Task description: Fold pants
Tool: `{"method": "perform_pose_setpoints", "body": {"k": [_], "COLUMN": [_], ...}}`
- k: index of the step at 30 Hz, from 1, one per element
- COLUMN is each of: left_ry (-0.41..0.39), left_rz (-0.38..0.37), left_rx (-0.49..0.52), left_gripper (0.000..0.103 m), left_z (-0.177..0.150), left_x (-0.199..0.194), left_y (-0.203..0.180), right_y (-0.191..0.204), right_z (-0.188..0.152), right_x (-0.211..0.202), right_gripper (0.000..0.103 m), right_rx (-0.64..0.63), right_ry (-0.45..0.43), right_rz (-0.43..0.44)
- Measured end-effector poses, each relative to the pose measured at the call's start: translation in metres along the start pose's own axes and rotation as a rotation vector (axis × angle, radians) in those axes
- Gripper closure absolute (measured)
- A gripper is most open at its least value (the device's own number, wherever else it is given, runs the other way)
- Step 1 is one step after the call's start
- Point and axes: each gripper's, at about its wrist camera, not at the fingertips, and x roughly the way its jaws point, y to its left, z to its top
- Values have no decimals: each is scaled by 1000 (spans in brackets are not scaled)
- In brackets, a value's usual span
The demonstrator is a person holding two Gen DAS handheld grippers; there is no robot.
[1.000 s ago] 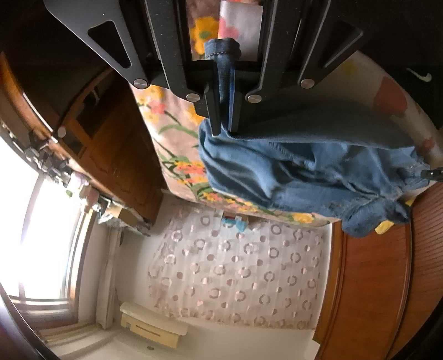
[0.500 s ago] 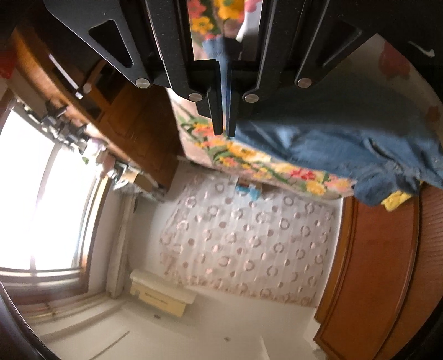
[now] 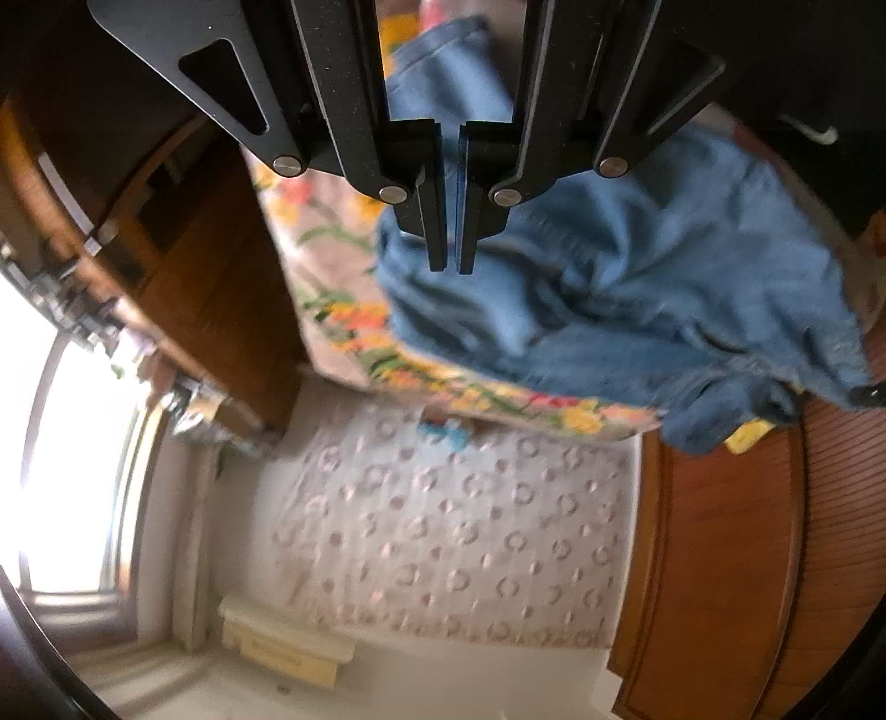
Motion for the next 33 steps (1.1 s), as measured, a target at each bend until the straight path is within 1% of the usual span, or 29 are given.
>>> {"method": "perform_pose_setpoints", "body": {"k": [1,2,3,6,11,14,15,16,17,18,20,24,26,29,33], "left_ry": [1,1,3,5,9,7,5,2,-2,-9,-24,-60,-73,-85,-87], "left_rz": [1,0,-1,-1,1,4,6,6,8,9,4,2,2,1,6], "left_rx": [0,-1,-2,-5,-16,-14,-13,-13,-15,-16,-26,-11,-1,2,10], "left_gripper": [96,96,96,96,96,96,96,96,96,96,96,96,96,96,96], "left_z": [-1,-1,-1,-3,-6,-7,-7,-6,-4,-1,7,27,36,48,62], "left_x": [1,1,2,3,6,8,9,9,10,11,12,15,17,24,36], "left_y": [-1,-1,-2,-2,-1,2,3,4,5,6,9,8,6,6,4], "right_y": [3,7,10,17,22,22,21,18,16,13,3,-26,-37,-46,-49], "right_z": [-8,-15,-23,-36,-60,-71,-72,-74,-75,-74,-66,-30,-11,8,21], "right_x": [3,4,7,14,23,33,36,40,44,47,43,24,17,18,30], "right_gripper": [85,81,75,61,60,60,66,94,103,103,103,103,103,103,103], "right_rx": [5,7,11,20,34,23,23,23,22,19,27,49,36,9,-13], "right_ry": [22,32,52,98,164,206,212,221,231,232,190,71,21,-13,-24], "right_rz": [2,12,28,38,73,51,45,37,34,25,12,-63,-100,-127,-135]}}
